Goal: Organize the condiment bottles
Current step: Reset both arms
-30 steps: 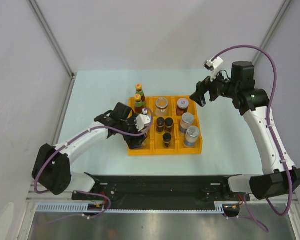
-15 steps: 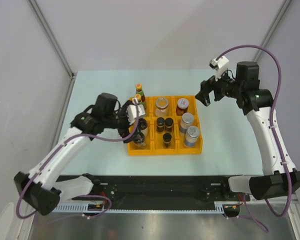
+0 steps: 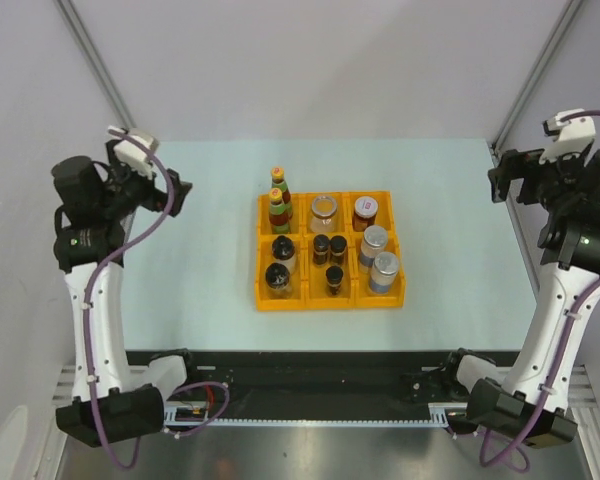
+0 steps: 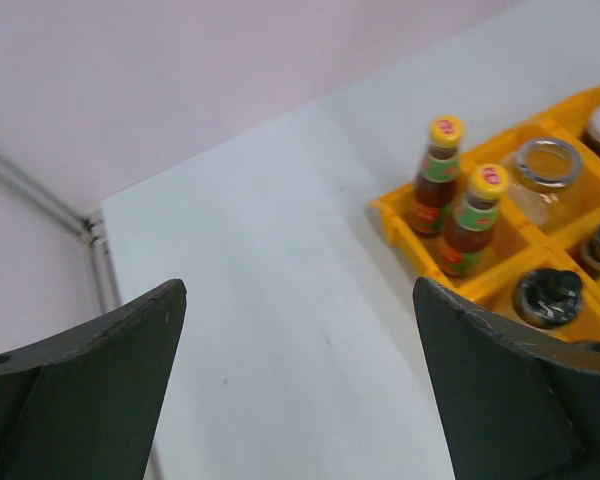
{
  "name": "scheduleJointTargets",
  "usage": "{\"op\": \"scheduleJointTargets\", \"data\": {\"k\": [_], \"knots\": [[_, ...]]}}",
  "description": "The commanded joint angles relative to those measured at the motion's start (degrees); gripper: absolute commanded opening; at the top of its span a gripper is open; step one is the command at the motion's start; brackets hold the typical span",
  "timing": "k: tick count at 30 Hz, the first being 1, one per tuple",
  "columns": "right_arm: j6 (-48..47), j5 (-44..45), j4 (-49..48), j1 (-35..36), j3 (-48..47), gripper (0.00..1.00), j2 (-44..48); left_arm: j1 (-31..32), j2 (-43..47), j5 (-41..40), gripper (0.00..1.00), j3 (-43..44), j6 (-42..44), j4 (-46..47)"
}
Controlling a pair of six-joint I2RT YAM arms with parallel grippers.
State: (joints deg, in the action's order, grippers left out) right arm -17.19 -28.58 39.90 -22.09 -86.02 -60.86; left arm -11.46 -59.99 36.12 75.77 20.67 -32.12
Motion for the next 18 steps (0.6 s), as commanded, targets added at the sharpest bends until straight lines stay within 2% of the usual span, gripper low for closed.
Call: {"op": "scheduleJointTargets", "data": {"k": [1, 2, 3, 6, 11, 13, 18], "knots": [[1.99, -1.28, -4.48, -5.94, 2.43, 1.0, 0.22, -11.1, -1.53, 7.9, 1.0, -0.01, -6.51, 7.15], [2.07, -1.74, -4.91, -6.73, 2.61, 1.0, 0.3, -12.95, -2.15, 11.39, 0.99, -0.01, -8.08, 7.51], [2.33, -1.92, -5.44, -7.96, 3.22, 1.0, 0.48, -15.58, -2.76, 11.95, 1.0, -0.01, -8.71, 8.03], [2.86, 1.85, -8.08, -8.59, 4.89, 1.0, 2.06, -18.23, -3.21, 11.88, 1.0, -1.75, -10.9, 10.65], [4.18, 5.02, -11.42, -9.11, 6.56, 1.0, 3.82, -18.85, -0.31, 8.27, 1.0, -3.96, -10.91, 12.43], [4.45, 6.08, -11.69, -9.82, 6.83, 1.0, 3.56, -19.47, -0.31, 9.23, 1.0, -3.87, -11.17, 12.43], [3.84, 2.57, -11.77, -10.43, 7.88, 1.0, 3.38, -19.74, -0.75, 10.02, 1.0, -4.49, -11.79, 12.69]]}}
